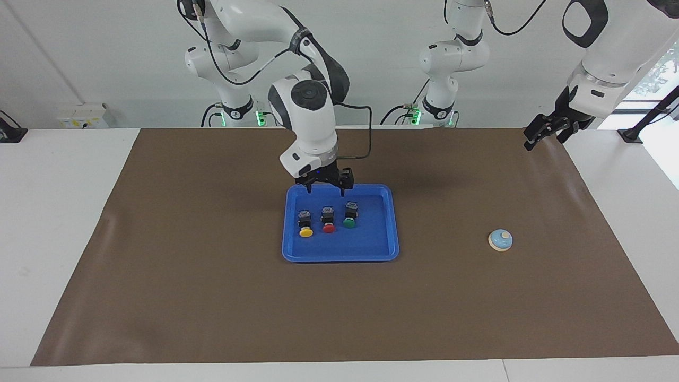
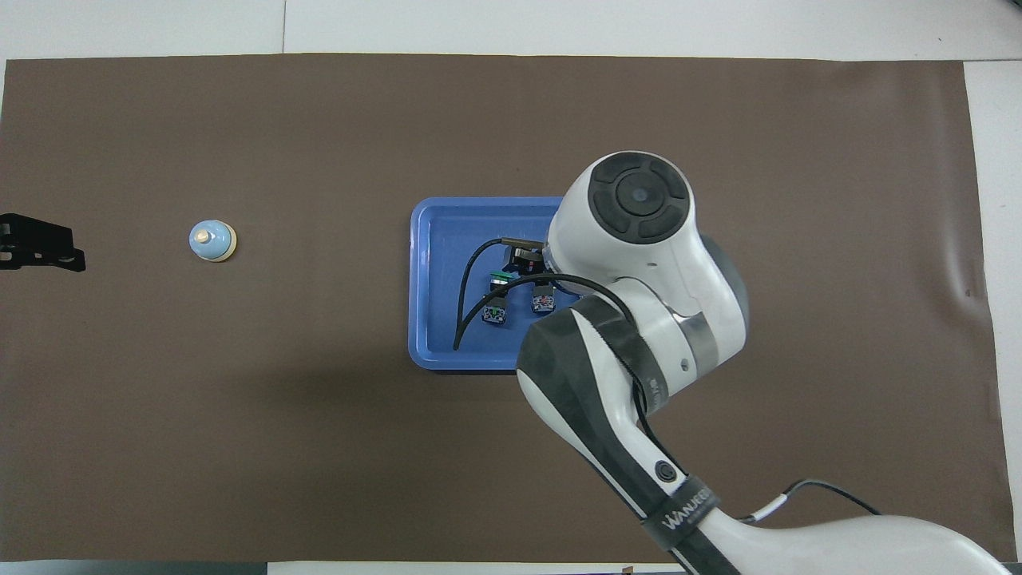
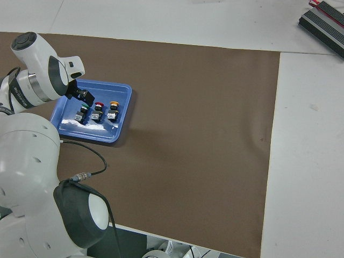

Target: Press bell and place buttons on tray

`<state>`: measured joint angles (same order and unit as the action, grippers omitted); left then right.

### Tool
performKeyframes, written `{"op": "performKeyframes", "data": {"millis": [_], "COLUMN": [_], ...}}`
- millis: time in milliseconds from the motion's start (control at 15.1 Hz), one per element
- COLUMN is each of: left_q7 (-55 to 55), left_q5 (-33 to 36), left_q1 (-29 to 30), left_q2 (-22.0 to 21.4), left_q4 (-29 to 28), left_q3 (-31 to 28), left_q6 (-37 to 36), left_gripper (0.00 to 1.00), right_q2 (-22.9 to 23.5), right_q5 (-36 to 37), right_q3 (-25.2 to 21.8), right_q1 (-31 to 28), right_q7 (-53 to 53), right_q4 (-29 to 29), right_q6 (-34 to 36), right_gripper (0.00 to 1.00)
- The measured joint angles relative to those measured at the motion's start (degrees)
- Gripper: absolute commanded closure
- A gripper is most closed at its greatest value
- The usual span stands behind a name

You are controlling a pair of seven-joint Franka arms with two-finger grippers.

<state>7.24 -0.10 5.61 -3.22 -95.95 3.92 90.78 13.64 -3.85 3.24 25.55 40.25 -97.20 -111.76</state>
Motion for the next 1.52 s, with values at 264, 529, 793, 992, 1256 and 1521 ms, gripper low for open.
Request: {"op": "performKeyframes", "data": {"millis": [264,529,793,992,1256,1521], "left_q7": [0.0,0.0,0.0,0.0,0.0,0.0], "left_q5": [0.0,0.0,0.0,0.0,0.0,0.0], "left_q1": [0.0,0.0,0.0,0.0,0.0,0.0], "left_q2": [0.0,0.0,0.0,0.0,0.0,0.0], "left_q4": [0.0,0.0,0.0,0.0,0.0,0.0], "left_q3": [0.0,0.0,0.0,0.0,0.0,0.03], "left_q6": [0.0,0.0,0.0,-0.01,-0.01,-0.01], "left_gripper": [0.0,0.0,0.0,0.0,0.0,0.0], "right_q2": [-5.1,-9.77,-14.01,-16.33,-17.4,-17.35], "right_q5": [0.0,0.01,0.06,1.59,5.13,5.44], "right_q3": [-0.14,-0.42,-0.88,-1.38,-1.46,-1.46], "right_q1": [-5.62,-13.72,-21.21,-23.28,-24.68,-26.16], "right_q7": [-6.84,-20.05,-32.73,-36.51,-38.51,-40.02], "right_q4": [0.0,0.02,0.01,0.13,3.99,4.82], "right_q6": [6.11,12.34,18.12,21.88,27.13,27.74], "right_gripper": [0.0,0.0,0.0,0.0,0.0,0.0]}}
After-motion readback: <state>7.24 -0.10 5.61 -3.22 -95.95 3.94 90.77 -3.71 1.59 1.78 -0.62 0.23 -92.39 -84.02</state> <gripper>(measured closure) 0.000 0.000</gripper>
